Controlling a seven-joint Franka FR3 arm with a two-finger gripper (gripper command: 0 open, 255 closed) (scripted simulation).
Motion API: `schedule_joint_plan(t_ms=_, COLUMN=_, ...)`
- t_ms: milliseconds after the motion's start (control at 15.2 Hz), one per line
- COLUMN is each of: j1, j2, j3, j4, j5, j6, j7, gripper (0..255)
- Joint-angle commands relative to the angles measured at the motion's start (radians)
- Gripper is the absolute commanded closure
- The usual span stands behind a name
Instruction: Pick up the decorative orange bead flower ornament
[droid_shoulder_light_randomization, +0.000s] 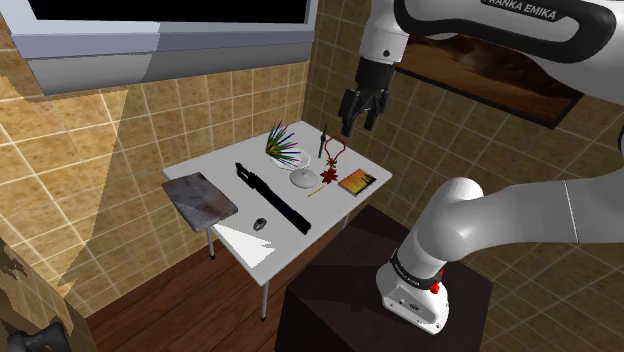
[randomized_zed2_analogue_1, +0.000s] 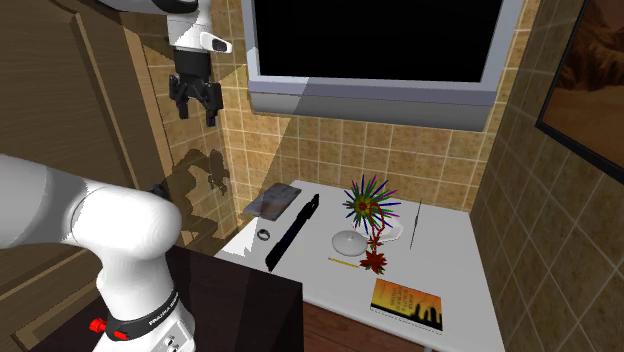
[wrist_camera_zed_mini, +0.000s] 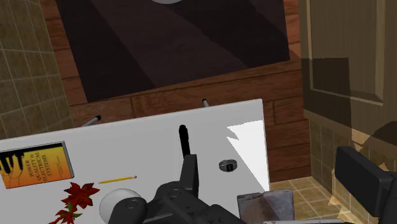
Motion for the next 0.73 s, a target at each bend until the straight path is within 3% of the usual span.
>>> schedule_joint_plan(t_ms=0, j1=0.000, j2=0.000, j3=0.000, j4=0.000, j5=0.000, j6=0.000, j7=0.000, gripper=0)
schedule_joint_plan(t_ms=660, j1=-0.084, j2=0.086, j3=-0.050, j4=-0.227, j5=-0.079, j6=0.394, j7=-0.021, gripper=0)
